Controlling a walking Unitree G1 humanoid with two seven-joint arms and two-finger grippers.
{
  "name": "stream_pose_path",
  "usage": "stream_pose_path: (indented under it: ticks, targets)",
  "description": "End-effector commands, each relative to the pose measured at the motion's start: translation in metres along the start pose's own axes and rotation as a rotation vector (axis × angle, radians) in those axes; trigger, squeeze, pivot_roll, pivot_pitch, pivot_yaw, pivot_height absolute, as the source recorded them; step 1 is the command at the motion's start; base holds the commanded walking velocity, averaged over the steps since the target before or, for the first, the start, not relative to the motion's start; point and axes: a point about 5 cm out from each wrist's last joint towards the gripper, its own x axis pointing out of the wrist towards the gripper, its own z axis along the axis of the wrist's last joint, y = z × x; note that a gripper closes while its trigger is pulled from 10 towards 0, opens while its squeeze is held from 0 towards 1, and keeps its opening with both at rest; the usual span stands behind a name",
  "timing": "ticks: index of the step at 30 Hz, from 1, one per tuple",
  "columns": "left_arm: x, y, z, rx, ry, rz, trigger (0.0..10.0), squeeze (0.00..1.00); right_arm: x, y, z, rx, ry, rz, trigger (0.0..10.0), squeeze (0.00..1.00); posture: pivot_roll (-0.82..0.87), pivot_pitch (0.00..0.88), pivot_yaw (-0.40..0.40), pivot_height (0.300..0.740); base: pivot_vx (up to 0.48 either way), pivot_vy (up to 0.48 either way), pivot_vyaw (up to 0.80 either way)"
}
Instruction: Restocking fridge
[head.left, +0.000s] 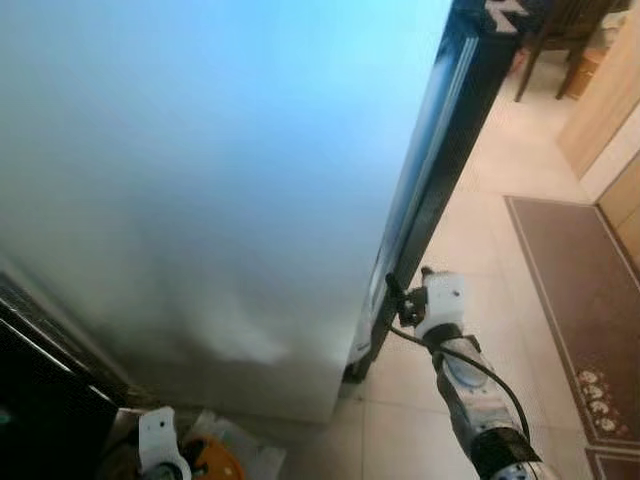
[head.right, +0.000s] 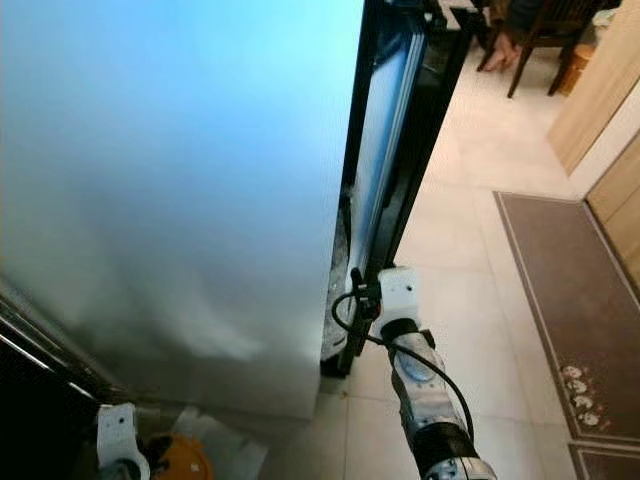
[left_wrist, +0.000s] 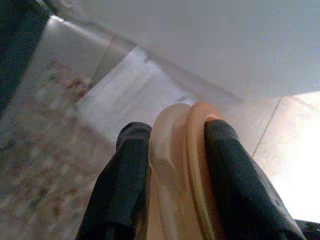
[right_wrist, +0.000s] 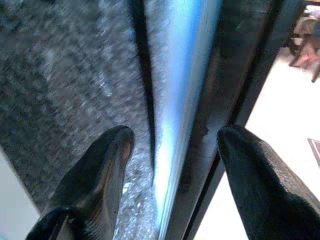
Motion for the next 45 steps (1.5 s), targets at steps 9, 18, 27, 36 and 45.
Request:
stream_pose_path:
  ticks: [9,18,27,36,45]
  targets:
    - [-0.001,-0.001,-0.007,0.017,0.027,-0.012,10.0,0.00,-0.005,-0.033,-0.001,-0.020,0.001,-0.217,10.0,0.00,-0.12,0.046,0.011,0.740,0.000,0.000,0.00]
    - [-0.001,-0.002,-0.006,0.023,0.027,-0.016,10.0,0.00,-0.005,-0.029,-0.002,-0.022,0.005,-0.215,10.0,0.00,-0.11,0.049,0.012,0.740,0.000,0.000,0.00]
    - [-0.001,-0.001,-0.007,0.022,0.030,-0.012,10.0,0.00,-0.005,-0.027,-0.003,-0.020,0.009,-0.211,10.0,0.00,-0.11,0.054,0.012,0.740,0.000,0.000,0.00]
    - [-0.001,-0.002,-0.007,0.023,0.030,-0.013,10.0,0.00,-0.005,-0.027,-0.003,-0.022,0.009,-0.211,10.0,0.00,-0.11,0.055,0.012,0.740,0.000,0.000,0.00]
    - [-0.001,-0.002,-0.007,0.023,0.032,-0.013,10.0,0.00,-0.005,-0.026,-0.004,-0.021,0.011,-0.204,10.0,0.00,-0.11,0.056,0.012,0.740,0.000,0.000,0.00]
